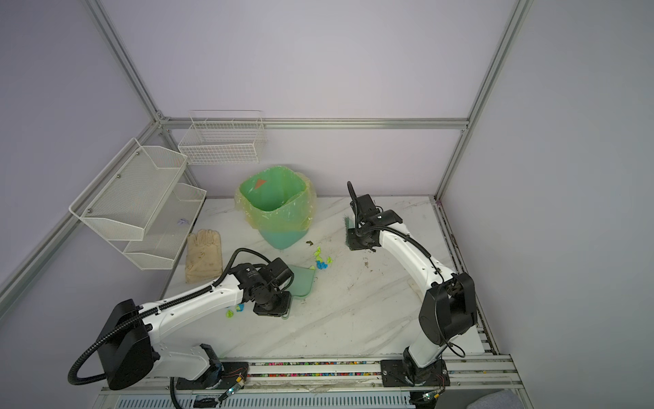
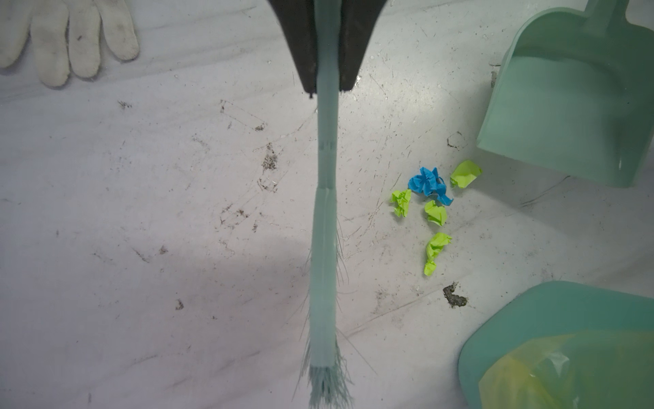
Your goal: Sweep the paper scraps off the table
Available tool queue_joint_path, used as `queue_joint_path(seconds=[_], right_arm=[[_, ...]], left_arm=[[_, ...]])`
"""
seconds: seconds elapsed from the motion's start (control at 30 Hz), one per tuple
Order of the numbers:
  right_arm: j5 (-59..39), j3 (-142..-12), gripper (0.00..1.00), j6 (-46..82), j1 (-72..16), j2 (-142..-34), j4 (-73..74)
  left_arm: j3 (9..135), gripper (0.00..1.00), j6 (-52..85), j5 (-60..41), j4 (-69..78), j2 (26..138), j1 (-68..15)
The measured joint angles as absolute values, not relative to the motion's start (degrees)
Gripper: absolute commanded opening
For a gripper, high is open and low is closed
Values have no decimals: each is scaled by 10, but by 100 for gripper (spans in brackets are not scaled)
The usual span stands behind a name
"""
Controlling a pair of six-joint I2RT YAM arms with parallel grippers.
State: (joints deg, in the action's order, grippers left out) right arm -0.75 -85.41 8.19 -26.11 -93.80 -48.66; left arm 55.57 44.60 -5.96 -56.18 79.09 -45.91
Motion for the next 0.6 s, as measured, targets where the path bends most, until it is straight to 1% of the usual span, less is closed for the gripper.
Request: queue_joint_path(seconds=[0.33,0.6], right_arm=[[1,-846,0,80,-298,-948,-472],[6,-817,0,82,-311,-948,-458]], left_arm=[[555,0,446,-84,-543,802,-460],[555,0,444,-90,-531,849,-460]])
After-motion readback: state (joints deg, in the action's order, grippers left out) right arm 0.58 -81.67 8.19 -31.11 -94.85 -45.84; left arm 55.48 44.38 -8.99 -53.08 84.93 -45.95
